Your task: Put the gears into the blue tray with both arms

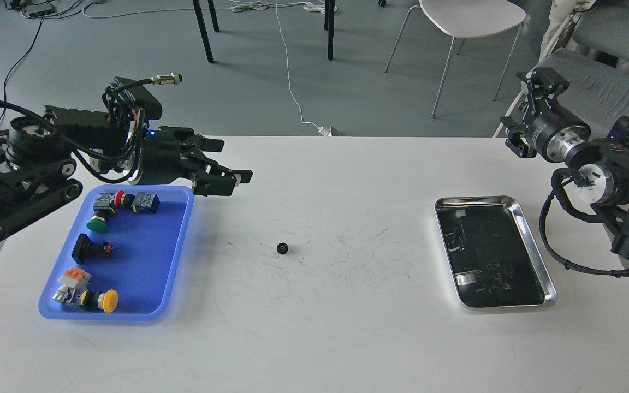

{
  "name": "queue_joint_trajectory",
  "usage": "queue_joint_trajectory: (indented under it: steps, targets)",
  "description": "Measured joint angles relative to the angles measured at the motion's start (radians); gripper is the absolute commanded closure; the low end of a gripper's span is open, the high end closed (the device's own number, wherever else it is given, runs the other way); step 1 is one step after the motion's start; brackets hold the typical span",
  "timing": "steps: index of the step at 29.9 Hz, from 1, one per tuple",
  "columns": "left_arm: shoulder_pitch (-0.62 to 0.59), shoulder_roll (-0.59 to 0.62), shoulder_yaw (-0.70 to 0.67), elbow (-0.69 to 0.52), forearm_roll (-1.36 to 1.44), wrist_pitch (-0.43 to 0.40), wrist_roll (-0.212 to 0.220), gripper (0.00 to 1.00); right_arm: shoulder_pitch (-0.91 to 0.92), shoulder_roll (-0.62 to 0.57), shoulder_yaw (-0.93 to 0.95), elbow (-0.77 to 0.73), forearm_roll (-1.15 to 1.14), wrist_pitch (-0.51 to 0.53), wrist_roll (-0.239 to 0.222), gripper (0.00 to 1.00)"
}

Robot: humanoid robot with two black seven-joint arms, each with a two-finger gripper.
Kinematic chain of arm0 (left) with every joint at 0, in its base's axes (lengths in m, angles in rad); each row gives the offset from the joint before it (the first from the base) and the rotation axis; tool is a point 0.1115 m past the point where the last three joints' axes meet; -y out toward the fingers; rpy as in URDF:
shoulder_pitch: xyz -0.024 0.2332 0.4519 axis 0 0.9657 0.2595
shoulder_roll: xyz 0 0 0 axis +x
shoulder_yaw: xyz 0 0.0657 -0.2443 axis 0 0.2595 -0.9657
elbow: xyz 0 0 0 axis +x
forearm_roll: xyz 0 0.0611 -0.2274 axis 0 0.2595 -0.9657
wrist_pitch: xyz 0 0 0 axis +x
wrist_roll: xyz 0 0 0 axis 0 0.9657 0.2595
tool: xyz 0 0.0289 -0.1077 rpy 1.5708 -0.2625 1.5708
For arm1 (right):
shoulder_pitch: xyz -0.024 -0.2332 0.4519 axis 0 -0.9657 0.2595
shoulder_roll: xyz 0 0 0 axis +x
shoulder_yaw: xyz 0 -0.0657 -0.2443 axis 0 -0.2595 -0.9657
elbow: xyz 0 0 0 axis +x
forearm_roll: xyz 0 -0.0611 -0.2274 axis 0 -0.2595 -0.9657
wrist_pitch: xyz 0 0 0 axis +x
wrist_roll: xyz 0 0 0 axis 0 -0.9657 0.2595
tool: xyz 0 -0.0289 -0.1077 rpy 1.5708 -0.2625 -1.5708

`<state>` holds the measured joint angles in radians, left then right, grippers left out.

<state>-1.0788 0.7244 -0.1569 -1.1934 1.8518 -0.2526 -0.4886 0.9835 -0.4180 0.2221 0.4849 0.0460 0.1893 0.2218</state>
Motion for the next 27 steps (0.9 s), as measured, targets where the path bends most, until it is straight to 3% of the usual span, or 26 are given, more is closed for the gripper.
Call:
queue_joint_trajectory:
  steps: [7,15,27]
  targets:
    - [0.022,-0.016,0.043,-0.05,0.115,0.081,0.0,0.01,0.001,0.0,-0.001,-0.001,0.0,-0.001,0.0,0.06]
    - [-0.002,0.0,0.047,-0.195,0.139,0.067,0.0,0.01,0.001,0.0,-0.001,-0.001,-0.016,-0.002,0.002,0.06]
    - [-0.002,-0.025,0.057,-0.165,0.17,0.073,0.0,0.01,-0.005,0.0,-0.003,-0.007,-0.023,-0.001,0.013,0.06]
